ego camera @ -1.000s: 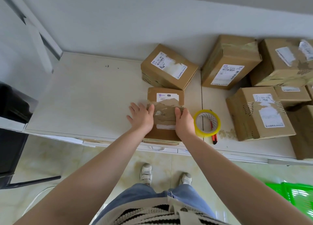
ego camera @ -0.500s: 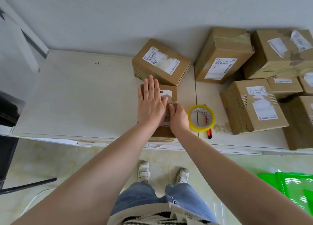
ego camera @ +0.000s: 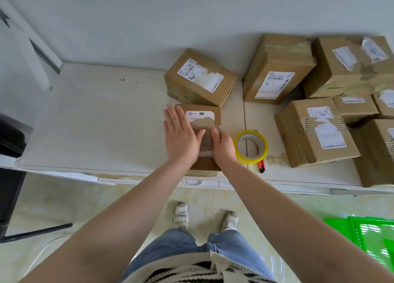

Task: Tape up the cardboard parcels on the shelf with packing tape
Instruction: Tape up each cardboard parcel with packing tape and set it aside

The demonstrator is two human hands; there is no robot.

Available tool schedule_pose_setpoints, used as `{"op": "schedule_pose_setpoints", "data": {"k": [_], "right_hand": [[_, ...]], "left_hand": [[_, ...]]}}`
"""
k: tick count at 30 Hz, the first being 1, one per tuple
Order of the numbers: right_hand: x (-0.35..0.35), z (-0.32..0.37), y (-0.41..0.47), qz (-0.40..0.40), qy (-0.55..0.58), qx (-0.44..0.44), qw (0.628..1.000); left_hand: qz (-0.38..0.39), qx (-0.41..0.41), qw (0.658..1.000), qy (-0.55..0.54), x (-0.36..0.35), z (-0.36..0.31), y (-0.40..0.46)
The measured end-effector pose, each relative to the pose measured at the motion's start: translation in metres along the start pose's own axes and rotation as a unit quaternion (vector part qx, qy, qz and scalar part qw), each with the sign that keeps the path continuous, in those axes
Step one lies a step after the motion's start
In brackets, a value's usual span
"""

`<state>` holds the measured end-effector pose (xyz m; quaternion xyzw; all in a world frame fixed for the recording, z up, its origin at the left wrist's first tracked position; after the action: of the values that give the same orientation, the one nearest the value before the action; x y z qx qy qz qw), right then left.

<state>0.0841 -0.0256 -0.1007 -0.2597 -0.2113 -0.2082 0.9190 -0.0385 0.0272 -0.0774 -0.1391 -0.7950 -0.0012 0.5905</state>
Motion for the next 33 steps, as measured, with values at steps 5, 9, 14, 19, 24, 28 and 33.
{"op": "schedule_pose_setpoints", "data": {"k": [5, 9, 14, 19, 24, 28, 33], "right_hand": [[-0.003, -0.001, 0.001, 0.007, -0.017, -0.002, 1.000], [-0.003, 0.000, 0.000, 0.007, -0.014, -0.005, 1.000], [0.001, -0.002, -0.003, 0.017, 0.039, -0.037, 0.998], [-0.001, -0.012, -0.006, 0.060, 0.218, -0.103, 0.969], [-0.014, -0.019, -0.008, 0.116, 0.302, -0.175, 0.930], [-0.018, -0.014, -0.007, 0.081, 0.155, -0.084, 0.981], [-0.033, -0.002, -0.024, 0.093, 0.250, -0.113, 0.957]], "left_hand": [[0.055, 0.096, 0.969, -0.221, 0.001, 0.024, -0.006], [0.125, 0.086, 0.931, -0.331, -0.008, 0.040, -0.006], [0.175, 0.144, 0.871, -0.436, -0.013, 0.052, -0.018], [0.156, 0.115, 0.887, -0.419, 0.011, 0.044, -0.017], [0.145, 0.103, 0.920, -0.348, 0.035, 0.035, -0.007], [0.084, 0.106, 0.984, -0.113, 0.041, 0.027, -0.011], [0.010, 0.088, 0.993, -0.074, 0.031, 0.016, -0.019]]}}
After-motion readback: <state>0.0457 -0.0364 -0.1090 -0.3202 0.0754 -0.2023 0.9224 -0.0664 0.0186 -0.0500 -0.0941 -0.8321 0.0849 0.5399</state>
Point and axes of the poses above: each hand's wrist, its own y-axis towards the middle knuckle, its own x-axis out of the back of the hand, z = x × y, the point moved 6 cm from there along y, towards the middle knuckle
